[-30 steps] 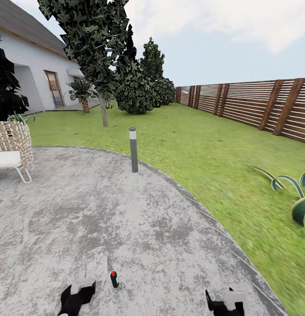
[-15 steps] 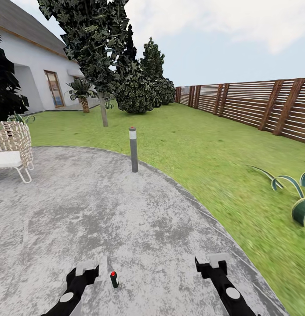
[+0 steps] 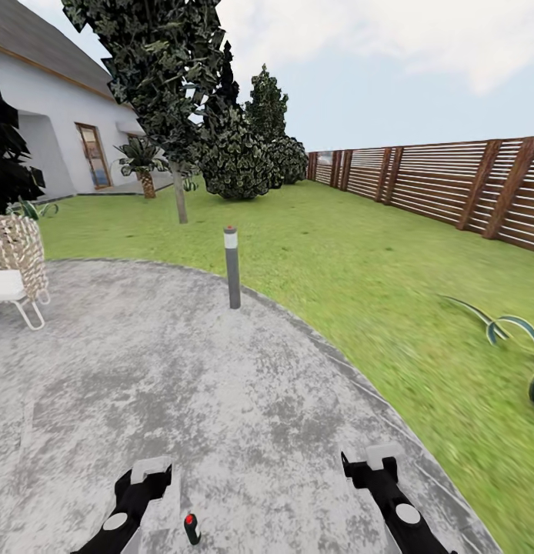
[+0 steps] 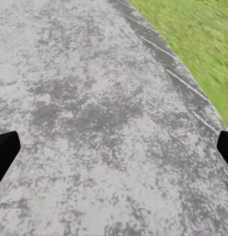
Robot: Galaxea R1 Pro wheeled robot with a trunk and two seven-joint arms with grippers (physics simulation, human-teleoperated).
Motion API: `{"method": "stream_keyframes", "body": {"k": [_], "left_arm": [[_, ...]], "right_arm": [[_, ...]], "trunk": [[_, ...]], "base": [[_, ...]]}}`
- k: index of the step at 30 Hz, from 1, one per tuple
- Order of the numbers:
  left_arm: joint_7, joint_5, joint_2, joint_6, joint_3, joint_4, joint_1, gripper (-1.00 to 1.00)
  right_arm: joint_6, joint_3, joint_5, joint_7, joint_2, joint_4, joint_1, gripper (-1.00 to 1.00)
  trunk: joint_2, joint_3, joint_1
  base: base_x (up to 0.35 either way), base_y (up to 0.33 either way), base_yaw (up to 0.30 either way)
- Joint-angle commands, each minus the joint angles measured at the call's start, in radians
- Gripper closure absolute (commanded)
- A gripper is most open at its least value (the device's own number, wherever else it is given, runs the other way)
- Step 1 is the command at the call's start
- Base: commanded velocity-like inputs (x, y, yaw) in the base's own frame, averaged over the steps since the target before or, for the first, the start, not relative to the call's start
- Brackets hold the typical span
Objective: In the garden, pick up the pesticide atomizer on the floor and spray pesticide onto both trees until each tree trunk is fully covered.
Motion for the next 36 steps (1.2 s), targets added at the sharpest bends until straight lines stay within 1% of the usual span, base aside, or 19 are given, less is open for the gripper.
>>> {"method": "stream_keyframes", "body": {"k": [1,6,20,27,34,35,36], "left_arm": [[0.000,0.000,0.000,0.000,0.000,0.000,0.000,-1.00],[0.001,0.000,0.000,-0.004,0.001,0.000,0.000,-1.00],[-0.006,-0.001,-0.002,-0.009,-0.003,0.001,0.002,-1.00],[-0.006,-0.003,-0.007,-0.010,-0.003,0.003,0.002,-1.00],[-0.006,-0.003,-0.008,-0.016,-0.001,0.003,0.002,-1.00],[-0.006,-0.003,-0.008,-0.028,-0.001,0.003,0.002,-1.00],[-0.006,-0.004,-0.007,-0.057,-0.001,0.003,0.002,-1.00]], "right_arm": [[0.000,0.000,0.000,0.000,0.000,0.000,0.000,-1.00],[0.000,0.000,0.000,0.000,0.000,0.000,0.000,-1.00],[0.000,0.000,0.000,-0.003,0.000,0.000,0.000,-1.00],[-0.001,-0.001,0.000,-0.008,0.000,0.000,0.000,-1.00],[-0.004,-0.003,-0.002,-0.009,0.000,-0.003,0.000,-1.00],[-0.004,-0.003,-0.002,-0.009,-0.001,-0.003,0.000,-1.00],[-0.004,-0.003,-0.002,-0.009,-0.001,-0.002,0.000,-1.00]], "trunk": [[0.000,0.000,0.000],[0.000,0.000,0.000],[0.000,-0.001,0.000],[-0.049,-0.032,0.027],[-0.098,-0.054,0.054],[-0.105,-0.057,0.058],[-0.112,-0.061,0.061]], "base": [[0.315,0.000,0.000],[0.109,0.000,0.000],[0.007,0.000,0.000],[0.000,0.000,0.000],[0.000,0.000,0.000],[0.000,0.000,0.000],[0.000,0.000,0.000]]}}
